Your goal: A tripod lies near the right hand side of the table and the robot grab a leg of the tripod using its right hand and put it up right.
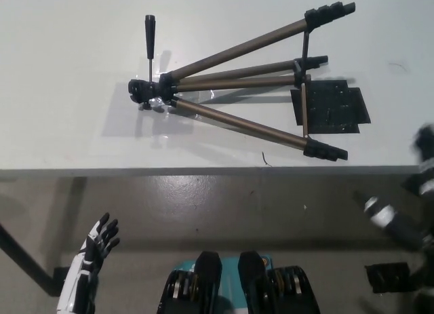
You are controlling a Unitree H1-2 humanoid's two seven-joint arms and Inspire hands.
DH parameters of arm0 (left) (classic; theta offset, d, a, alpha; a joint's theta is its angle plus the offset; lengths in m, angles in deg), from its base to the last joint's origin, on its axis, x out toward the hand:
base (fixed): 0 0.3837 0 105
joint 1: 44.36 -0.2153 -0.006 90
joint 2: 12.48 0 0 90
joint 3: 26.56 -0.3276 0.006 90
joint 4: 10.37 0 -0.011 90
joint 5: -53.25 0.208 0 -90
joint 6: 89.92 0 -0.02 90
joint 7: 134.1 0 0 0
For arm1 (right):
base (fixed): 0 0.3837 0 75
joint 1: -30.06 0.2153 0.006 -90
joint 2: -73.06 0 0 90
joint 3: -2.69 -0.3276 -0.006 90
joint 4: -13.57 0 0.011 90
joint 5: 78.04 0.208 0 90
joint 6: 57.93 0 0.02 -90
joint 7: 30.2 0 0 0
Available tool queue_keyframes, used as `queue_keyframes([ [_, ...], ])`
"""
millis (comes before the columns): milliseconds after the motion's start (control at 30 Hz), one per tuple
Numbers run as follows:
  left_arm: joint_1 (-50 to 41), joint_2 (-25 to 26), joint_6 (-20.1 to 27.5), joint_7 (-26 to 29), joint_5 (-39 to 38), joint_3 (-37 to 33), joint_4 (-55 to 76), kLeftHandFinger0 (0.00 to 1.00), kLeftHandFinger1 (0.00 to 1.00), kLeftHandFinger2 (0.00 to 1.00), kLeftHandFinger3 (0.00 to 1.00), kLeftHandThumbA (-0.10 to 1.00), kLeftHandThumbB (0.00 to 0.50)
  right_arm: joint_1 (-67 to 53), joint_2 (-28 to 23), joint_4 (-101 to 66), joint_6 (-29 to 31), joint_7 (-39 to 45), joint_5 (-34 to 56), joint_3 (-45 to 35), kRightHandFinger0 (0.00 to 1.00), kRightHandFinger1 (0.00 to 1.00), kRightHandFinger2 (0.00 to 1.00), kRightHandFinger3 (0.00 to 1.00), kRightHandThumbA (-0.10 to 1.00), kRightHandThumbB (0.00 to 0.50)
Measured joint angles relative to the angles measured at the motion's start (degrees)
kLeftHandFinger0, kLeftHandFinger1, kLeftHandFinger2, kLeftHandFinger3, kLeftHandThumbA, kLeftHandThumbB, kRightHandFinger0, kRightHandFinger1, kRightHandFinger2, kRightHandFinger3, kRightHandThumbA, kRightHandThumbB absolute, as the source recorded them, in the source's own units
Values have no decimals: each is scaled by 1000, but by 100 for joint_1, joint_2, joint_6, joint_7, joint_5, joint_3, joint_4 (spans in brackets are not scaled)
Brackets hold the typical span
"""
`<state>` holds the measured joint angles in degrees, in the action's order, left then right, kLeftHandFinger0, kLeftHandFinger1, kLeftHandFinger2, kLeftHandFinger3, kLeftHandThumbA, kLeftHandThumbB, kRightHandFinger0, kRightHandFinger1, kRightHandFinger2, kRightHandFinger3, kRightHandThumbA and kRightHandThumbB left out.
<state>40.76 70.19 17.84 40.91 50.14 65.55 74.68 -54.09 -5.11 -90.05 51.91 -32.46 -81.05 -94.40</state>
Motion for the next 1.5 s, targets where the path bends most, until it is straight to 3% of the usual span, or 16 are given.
queue_keyframes([
  [67,10,0,0,-14,-6,-15,25,1000,1000,1000,1000,1000,212,389,-189,-163,-101,-4,-44,-114,1000,1000,1000,1000,1000,260],
  [100,15,0,0,-15,-8,-22,31,1000,1000,1000,1000,1000,214,621,-291,-201,-167,-1,-57,-151,1000,1000,1000,1000,984,292],
  [233,7,-12,-1,-18,-33,-35,90,1000,1000,1000,1000,1000,211,1555,-837,-250,-613,48,-187,-223,1000,1000,1000,1000,915,343],
  [333,12,-15,-2,-17,-42,-35,85,1000,1000,1000,1000,1000,202,2177,-1267,-231,-1018,179,-301,-159,1000,1000,1000,1000,879,351],
  [433,12,-15,-3,-15,-43,-33,75,1000,1000,1000,1000,1000,261,2810,-1670,-72,-1379,376,-381,40,1000,1000,1000,1000,919,436],
  [567,14,-18,-5,-15,-41,-34,73,1000,1000,1000,1000,1000,251,3664,-1993,398,-1779,642,-521,383,1000,1000,1000,1000,936,491],
  [667,14,-18,-6,-15,-41,-35,72,1000,1000,1000,1000,1000,256,4321,-2115,935,-2060,897,-659,787,1000,1000,1000,1000,942,500],
  [733,13,-15,-6,-15,-41,-34,66,1000,1000,1000,1000,1000,244,4675,-2137,1265,-2173,1042,-728,1037,1000,1000,1000,1000,934,497],
  [767,13,-15,-6,-14,-41,-34,59,1000,1000,1000,1000,1000,242,4917,-2137,1573,-2248,1141,-797,1229,1000,1000,1000,1000,857,474],
  [800,13,-15,-6,-15,-41,-34,48,1000,1000,1000,1000,1000,242,5125,-2137,1837,-2294,1236,-854,1419,1000,1000,1000,1000,931,499],
  [933,11,-16,-6,-15,-32,-37,29,1000,1000,1000,1000,1000,279,5848,-2125,2951,-2441,1559,-1155,2181,1000,1000,1000,1000,879,500],
  [1067,-1,-13,-4,-15,-20,-45,21,1000,1000,1000,1000,1000,284,6532,-2056,4166,-2577,1999,-1509,3096,1000,1000,1000,1000,942,500],
  [1267,-29,-12,-3,-15,4,-58,-28,1000,1000,1000,1000,1000,277,7318,-1713,5703,-2656,2609,-2035,4236,1000,1000,1000,1000,942,500],
  [1433,-61,-13,21,-14,38,-80,-29,1000,1000,1000,1000,1000,270,7851,-1371,6590,-2738,3018,-2349,4690,1000,1000,1000,1000,875,500],
  [1500,-82,-13,36,-14,50,-86,-30,1000,1000,1000,1000,1000,271,7991,-1252,6777,-2783,3140,-2419,4723,1000,1000,1000,1000,798,500],
])
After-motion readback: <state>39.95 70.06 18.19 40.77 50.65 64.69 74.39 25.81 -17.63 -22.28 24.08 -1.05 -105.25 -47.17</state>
